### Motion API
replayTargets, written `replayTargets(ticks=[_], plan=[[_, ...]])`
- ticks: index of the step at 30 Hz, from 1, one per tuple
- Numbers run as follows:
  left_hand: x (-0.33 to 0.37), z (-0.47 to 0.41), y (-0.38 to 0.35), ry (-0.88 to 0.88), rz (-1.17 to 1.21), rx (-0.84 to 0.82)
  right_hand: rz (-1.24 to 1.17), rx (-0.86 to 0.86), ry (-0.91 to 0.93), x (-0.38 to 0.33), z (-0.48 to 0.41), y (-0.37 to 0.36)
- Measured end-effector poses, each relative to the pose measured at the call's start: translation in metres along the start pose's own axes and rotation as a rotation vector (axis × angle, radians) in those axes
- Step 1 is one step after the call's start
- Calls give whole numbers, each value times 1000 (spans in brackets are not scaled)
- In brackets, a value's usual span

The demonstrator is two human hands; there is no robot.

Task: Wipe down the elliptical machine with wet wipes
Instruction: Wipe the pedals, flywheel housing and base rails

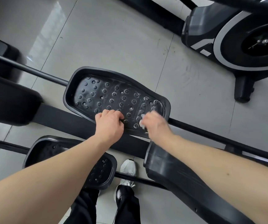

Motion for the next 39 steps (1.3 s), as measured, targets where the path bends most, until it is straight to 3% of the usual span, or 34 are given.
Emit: replayTargets(ticks=[2, 3, 7, 9, 15, 19, 28, 33, 39], plan=[[-2, 0, 0, 8, -4, -9, -37, -161, -2, -6, 10, -10], [-2, -1, 1, 8, 0, -7, -75, -160, -54, 1, 5, -5], [-9, -4, 5, 9, -9, 3, -142, 199, -108, 29, -43, 44], [-14, -5, 5, 18, -10, 16, -74, 226, -74, 28, -61, 43], [-18, -7, 5, 36, -6, 35, -47, 12, 213, -9, -41, -19], [-17, -6, 4, 40, 2, 22, -13, -137, 303, -9, -13, -34], [-16, -6, 2, 33, 22, 5, 129, -102, 157, 19, 23, 1], [-11, -5, 0, 20, 35, 6, -23, -117, 223, -5, 4, -11], [-7, -4, -4, 2, 23, 13, -73, -122, 157, -5, 2, -14]])
Point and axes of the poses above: each hand's wrist, its own z-axis away from the middle knuckle, its own y-axis out of the back of the hand, x = y × z, the point moved 8 cm from there along -z, towards the middle knuckle, and after that the axes turned 14 degrees about -z, right-handed, at the moved point
